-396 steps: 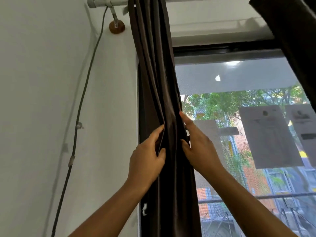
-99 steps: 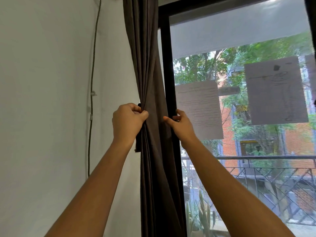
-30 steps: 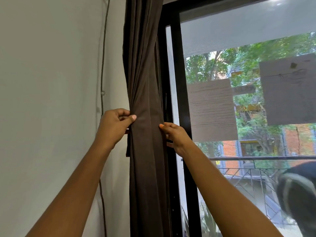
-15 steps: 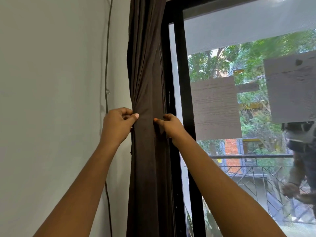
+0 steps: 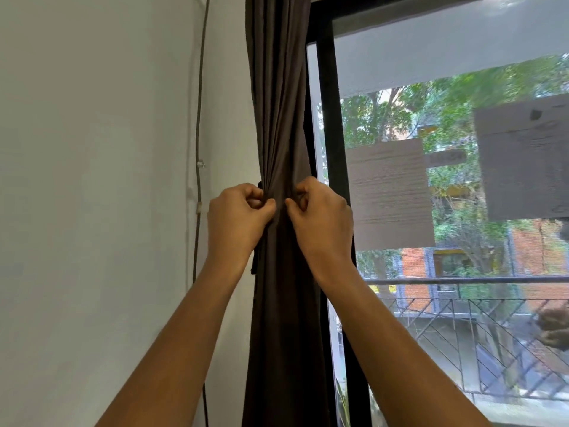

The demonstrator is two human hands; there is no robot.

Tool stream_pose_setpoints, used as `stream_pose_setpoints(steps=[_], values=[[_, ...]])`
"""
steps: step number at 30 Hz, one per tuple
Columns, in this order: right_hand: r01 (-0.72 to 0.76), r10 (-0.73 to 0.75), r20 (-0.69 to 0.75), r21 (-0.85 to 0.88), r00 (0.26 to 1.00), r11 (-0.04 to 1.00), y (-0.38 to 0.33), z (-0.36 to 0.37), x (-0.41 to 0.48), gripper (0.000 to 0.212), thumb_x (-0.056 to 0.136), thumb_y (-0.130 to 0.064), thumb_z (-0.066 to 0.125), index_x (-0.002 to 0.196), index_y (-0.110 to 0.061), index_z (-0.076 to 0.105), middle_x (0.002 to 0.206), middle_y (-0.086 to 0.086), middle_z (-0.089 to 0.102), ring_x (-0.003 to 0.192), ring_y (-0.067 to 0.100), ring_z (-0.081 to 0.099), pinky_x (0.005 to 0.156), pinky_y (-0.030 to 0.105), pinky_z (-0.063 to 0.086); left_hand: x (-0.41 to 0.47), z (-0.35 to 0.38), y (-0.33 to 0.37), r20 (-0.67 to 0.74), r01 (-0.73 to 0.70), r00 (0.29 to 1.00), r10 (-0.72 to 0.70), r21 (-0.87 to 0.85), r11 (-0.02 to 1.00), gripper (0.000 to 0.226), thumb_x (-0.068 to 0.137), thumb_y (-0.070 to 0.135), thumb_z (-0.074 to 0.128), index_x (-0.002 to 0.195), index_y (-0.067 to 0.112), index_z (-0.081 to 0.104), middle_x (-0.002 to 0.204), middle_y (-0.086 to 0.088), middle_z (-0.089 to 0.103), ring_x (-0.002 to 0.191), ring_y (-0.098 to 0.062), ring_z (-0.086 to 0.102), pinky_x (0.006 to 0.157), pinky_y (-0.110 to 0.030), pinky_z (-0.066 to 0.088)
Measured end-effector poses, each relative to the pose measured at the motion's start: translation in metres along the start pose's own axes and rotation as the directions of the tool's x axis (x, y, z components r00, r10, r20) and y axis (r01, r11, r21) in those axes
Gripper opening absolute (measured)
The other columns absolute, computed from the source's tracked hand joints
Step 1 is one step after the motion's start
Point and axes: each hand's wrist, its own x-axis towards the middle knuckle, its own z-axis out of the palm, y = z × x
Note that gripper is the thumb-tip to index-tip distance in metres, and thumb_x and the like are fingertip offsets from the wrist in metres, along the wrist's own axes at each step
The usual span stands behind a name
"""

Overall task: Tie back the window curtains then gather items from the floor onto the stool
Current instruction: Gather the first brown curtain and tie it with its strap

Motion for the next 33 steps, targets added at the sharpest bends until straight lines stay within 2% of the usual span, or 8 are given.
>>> stream_pose_setpoints(steps=[5,10,14,19,24,26,29,33], values=[[0.126,-0.13,-0.006,-0.195,0.992,0.973,-0.007,-0.009,-0.002,0.006,0.089,-0.018,0.059,0.091,-0.012,0.061,0.083,0.002,0.061,0.065,0.014,0.048,0.057,0.025,0.033,-0.005,0.0,0.006,0.024,0.024,0.999,-0.023,-0.075,0.997,0.025,0.082,0.03,0.073,0.102,0.015,0.071,0.081,0.005,0.069,0.074,-0.004,0.065,0.075,-0.02,0.054],[0.09,-0.056,0.134,-0.261,0.989,0.961,0.009,-0.005,-0.007,0.007,0.093,-0.017,0.05,0.092,-0.012,0.055,0.085,0.003,0.055,0.066,0.017,0.043,0.049,0.023,0.022,-0.01,0.013,0.004,0.059,0.093,0.995,-0.082,-0.218,0.972,0.03,0.081,0.032,0.074,0.103,0.012,0.071,0.081,-0.001,0.071,0.076,-0.012,0.068,0.081,-0.03,0.057],[0.045,-0.03,0.133,-0.11,0.991,0.993,0.018,-0.002,-0.005,0.003,0.085,-0.015,0.06,0.086,-0.015,0.062,0.079,-0.004,0.055,0.066,0.01,0.049,0.051,0.012,0.028,-0.012,0.022,0.0,0.024,0.056,0.998,-0.054,-0.121,0.991,0.025,0.082,0.028,0.073,0.101,0.011,0.071,0.077,0.004,0.066,0.071,-0.009,0.062,0.077,-0.024,0.053],[-0.197,0.196,0.027,0.211,0.98,0.957,0.022,-0.016,-0.002,0.013,0.078,-0.012,0.067,0.082,-0.024,0.065,0.074,-0.011,0.063,0.071,-0.001,0.058,0.064,0.01,0.044,-0.011,0.025,-0.006,-0.01,-0.007,1.0,0.007,0.028,1.0,0.015,0.082,0.024,0.072,0.092,0.013,0.069,0.075,0.005,0.064,0.066,-0.008,0.056,0.062,-0.014,0.039],[-0.101,0.098,0.029,0.13,0.995,0.986,0.017,-0.013,-0.003,0.013,0.082,-0.015,0.066,0.093,-0.019,0.07,0.084,-0.008,0.066,0.071,0.0,0.058,0.064,0.002,0.04,-0.01,0.029,0.003,0.0,-0.031,1.0,0.031,0.117,0.993,0.018,0.085,0.027,0.069,0.095,0.014,0.066,0.08,0.003,0.064,0.068,-0.009,0.054,0.062,-0.017,0.038],[-0.032,0.031,0.059,0.025,0.998,0.999,0.015,-0.004,-0.005,0.014,0.085,-0.018,0.065,0.098,-0.017,0.069,0.09,-0.005,0.064,0.073,0.003,0.057,0.067,0.006,0.043,-0.008,0.028,0.004,0.007,-0.019,1.0,0.019,0.06,0.998,0.019,0.085,0.026,0.07,0.097,0.013,0.068,0.082,0.001,0.066,0.07,-0.009,0.056,0.067,-0.019,0.043],[-0.005,0.009,0.096,-0.042,0.995,0.999,0.018,0.003,-0.002,0.012,0.087,-0.017,0.063,0.098,-0.015,0.069,0.09,0.0,0.063,0.077,0.011,0.059,0.071,0.026,0.053,-0.006,0.025,-0.003,0.091,0.07,0.994,-0.056,-0.157,0.985,0.024,0.083,0.026,0.073,0.101,0.01,0.07,0.083,-0.002,0.07,0.075,-0.013,0.066,0.078,-0.029,0.056],[-0.027,0.008,0.128,0.144,0.992,0.989,0.021,0.001,-0.001,0.017,0.085,-0.016,0.066,0.101,-0.016,0.072,0.09,-0.003,0.067,0.075,0.0,0.059,0.07,0.007,0.046,-0.004,0.021,-0.012,0.164,0.175,0.978,-0.131,-0.294,0.94,0.028,0.082,0.027,0.074,0.105,0.011,0.071,0.088,-0.005,0.073,0.082,-0.018,0.071,0.082,-0.042,0.058]])
